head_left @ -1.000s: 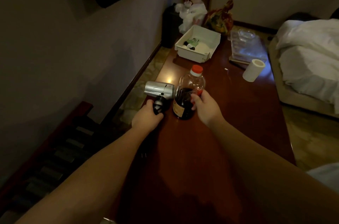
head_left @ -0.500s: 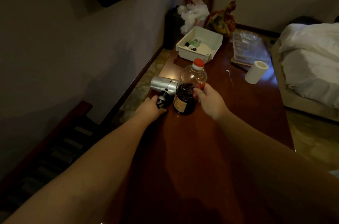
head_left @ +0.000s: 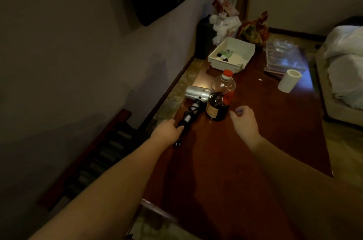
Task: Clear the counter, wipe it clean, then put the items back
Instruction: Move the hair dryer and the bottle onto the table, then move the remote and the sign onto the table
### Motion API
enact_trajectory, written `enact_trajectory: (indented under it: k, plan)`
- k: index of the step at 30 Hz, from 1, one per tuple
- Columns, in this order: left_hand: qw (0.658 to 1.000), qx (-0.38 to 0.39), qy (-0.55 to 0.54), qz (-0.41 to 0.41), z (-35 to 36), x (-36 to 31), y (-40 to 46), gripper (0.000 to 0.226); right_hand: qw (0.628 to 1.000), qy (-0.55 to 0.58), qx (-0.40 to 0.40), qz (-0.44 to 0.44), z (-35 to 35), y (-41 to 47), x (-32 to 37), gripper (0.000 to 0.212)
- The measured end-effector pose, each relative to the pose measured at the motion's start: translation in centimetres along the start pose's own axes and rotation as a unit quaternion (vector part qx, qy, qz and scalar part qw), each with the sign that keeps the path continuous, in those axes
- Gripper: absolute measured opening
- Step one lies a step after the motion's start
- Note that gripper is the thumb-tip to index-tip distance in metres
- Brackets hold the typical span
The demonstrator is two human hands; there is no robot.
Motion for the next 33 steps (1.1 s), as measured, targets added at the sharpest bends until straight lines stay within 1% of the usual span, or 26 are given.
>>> enact_trajectory:
  k: [4, 7, 11, 14, 18, 19, 23, 25, 30, 33]
  plan:
    - [0.998, -0.033, -0.044, -0.01, -3.0, 2.1, -7.4, 0.053, 0.995, -0.032, 0.08, -0.043, 1.7, -6.4, 1.4, 0.018]
    - [0.996, -0.061, -0.062, -0.023, -5.3, 3.8, -13.8, 0.049, 0.982, -0.094, 0.138, -0.091, 2.8, -11.5, 3.7, 0.012]
    - [0.989, -0.111, -0.089, -0.05, -8.1, 6.6, -23.1, 0.043, 0.942, -0.19, 0.239, -0.143, 4.5, -19.6, 6.9, 0.014]
    - [0.977, -0.153, -0.119, -0.086, -9.2, 9.4, -30.9, 0.037, 0.913, -0.22, 0.295, -0.173, 5.6, -27.2, 9.2, 0.015]
    - [0.942, -0.211, -0.214, -0.147, -9.5, 12.9, -42.1, 0.03, 0.897, -0.197, 0.332, -0.216, 6.9, -37.9, 10.9, 0.014]
    - [0.937, -0.224, -0.219, -0.156, -9.4, 13.4, -44.3, 0.028, 0.892, -0.19, 0.346, -0.218, 7.1, -40.0, 10.8, 0.015]
    - [0.913, -0.288, -0.217, -0.192, -8.5, 16.7, -55.9, 0.016, 0.851, -0.214, 0.401, -0.265, 8.8, -50.4, 9.8, 0.02]
    - [0.896, -0.312, -0.228, -0.218, -7.6, 18.6, -61.3, 0.014, 0.837, -0.22, 0.405, -0.294, 9.6, -55.2, 9.4, 0.019]
    - [0.856, -0.367, -0.25, -0.267, -5.4, 21.5, -73.1, 0.017, 0.801, -0.226, 0.425, -0.356, 10.9, -65.9, 9.4, 0.017]
    - [0.831, -0.395, -0.261, -0.291, -4.7, 22.6, -79.3, 0.011, 0.778, -0.229, 0.438, -0.388, 11.8, -71.3, 9.6, 0.017]
Point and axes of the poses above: each hand's wrist, its own y-axis towards the middle knuckle, its own z-axis out of the palm, x = y × z, the point moved 5 cm from there along y, towards the middle knuckle, and after that the axes turned 8 degrees about z, right-handed, at the moved point
